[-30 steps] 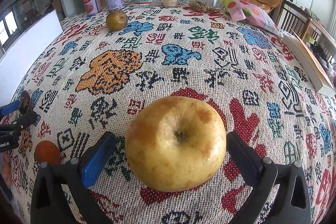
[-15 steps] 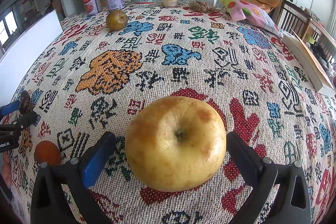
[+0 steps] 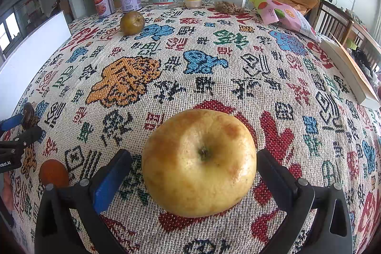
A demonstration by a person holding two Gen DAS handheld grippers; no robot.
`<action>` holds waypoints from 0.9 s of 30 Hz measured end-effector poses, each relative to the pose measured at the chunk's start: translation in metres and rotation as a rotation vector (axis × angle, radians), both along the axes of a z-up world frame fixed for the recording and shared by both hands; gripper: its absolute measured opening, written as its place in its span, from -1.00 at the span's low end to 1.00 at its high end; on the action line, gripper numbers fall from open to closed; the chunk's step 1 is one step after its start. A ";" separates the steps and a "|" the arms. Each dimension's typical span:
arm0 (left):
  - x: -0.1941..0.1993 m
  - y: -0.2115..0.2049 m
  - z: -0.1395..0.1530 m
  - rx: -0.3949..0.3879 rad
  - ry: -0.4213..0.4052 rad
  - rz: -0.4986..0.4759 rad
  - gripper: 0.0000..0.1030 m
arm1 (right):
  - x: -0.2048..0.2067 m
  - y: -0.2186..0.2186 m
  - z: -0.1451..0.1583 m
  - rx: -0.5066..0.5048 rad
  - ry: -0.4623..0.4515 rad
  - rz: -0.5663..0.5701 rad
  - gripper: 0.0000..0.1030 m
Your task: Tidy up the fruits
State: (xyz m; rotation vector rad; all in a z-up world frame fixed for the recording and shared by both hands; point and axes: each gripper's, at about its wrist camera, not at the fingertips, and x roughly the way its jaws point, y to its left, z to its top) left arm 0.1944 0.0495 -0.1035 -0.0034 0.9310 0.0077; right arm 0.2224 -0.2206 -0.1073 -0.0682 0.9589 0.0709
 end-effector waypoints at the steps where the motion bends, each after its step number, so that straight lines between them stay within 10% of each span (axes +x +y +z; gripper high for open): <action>1: 0.000 0.000 0.000 -0.004 0.000 -0.001 0.99 | 0.000 0.000 0.000 0.000 0.000 0.000 1.00; 10: -0.022 0.032 0.011 -0.157 0.021 -0.168 0.95 | 0.000 0.000 0.000 0.000 0.000 0.000 1.00; 16: -0.006 0.003 0.011 -0.027 0.003 -0.204 0.93 | 0.000 0.000 0.000 0.000 0.000 0.000 1.00; 18: 0.004 -0.003 0.007 -0.005 0.008 -0.188 0.60 | 0.000 0.000 0.000 0.000 0.000 0.000 1.00; 20: 0.007 -0.002 0.009 -0.009 -0.003 -0.162 -0.14 | 0.001 0.000 0.000 0.003 0.000 -0.008 1.00; 27: -0.014 0.012 0.023 -0.040 -0.011 -0.139 -0.18 | 0.007 -0.036 0.026 0.232 0.125 0.052 0.99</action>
